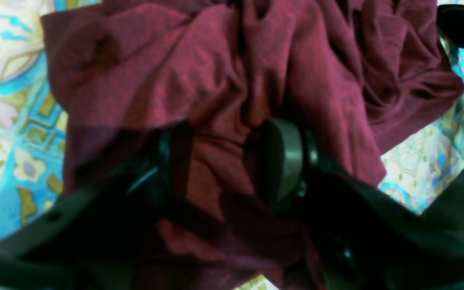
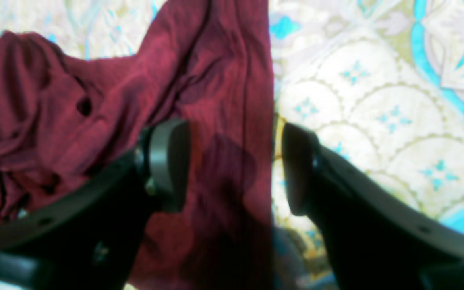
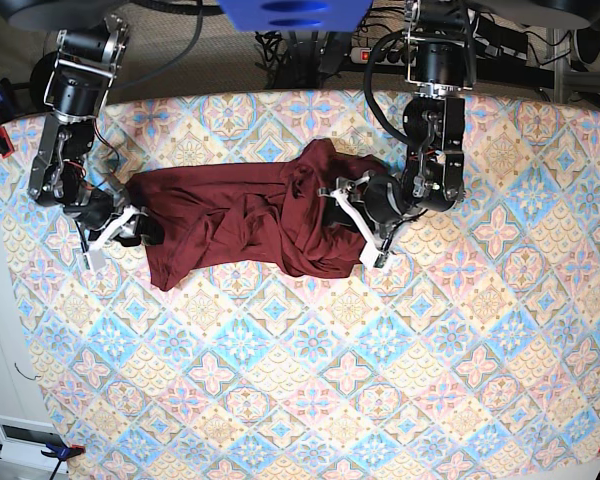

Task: Layout the t-shirt on the table in an organized manner, then fold the t-shirt properly
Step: 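Grasp both ends of the bunched shirt with both grippers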

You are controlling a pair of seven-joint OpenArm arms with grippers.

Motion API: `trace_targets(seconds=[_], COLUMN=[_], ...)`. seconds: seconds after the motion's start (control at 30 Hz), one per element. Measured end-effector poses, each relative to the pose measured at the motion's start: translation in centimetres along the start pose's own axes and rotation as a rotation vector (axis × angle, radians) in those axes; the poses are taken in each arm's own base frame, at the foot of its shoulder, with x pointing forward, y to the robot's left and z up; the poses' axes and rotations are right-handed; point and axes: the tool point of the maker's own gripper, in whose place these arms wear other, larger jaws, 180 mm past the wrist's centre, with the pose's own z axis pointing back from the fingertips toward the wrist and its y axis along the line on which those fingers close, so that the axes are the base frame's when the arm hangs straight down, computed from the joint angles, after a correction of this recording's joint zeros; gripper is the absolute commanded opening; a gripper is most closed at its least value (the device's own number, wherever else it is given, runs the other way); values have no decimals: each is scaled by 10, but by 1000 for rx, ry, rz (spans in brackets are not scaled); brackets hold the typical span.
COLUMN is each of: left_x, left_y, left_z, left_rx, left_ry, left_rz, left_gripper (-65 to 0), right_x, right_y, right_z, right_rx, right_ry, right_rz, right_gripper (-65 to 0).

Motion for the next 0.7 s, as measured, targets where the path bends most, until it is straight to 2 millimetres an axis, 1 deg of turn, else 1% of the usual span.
trace_targets(seconds=[0.1, 0.23, 0.3, 0.33, 0.4, 0.43, 0.47, 0.5, 0.63, 0.7], left_x=[0, 0, 0, 0, 0, 0, 0, 0, 1, 0], left_y=[0, 0, 0, 0, 0, 0, 0, 0, 0, 0], left_z=[0, 0, 0, 0, 0, 0, 0, 0, 0, 0], left_rx=[0, 0, 0, 0, 0, 0, 0, 0, -1, 0], left_ry=[0, 0, 0, 0, 0, -1, 0, -1, -1, 0], left_rz=[0, 0, 0, 0, 0, 0, 0, 0, 0, 0], left_gripper=[-374, -374, -374, -374, -374, -374, -374, -374, -374, -374], right_x=[0, -4, -3, -7, -15, -18, -20, -21, -20, -21], right_y=[0, 11, 26, 36, 62, 72, 78, 81, 79, 80], right_z=[0, -6, -12, -14, -20, -22, -23, -24, -22, -23], right_rx=[6, 30, 72, 102, 179, 210, 225, 230, 225, 226], right_ry=[-10, 29, 37, 48, 54, 55, 58, 67, 77, 81], right_rz=[-15, 24, 30, 39, 45, 40, 43, 51, 67, 71], right_gripper=[-298, -299, -300, -300, -300, -300, -300, -300, -301, -316])
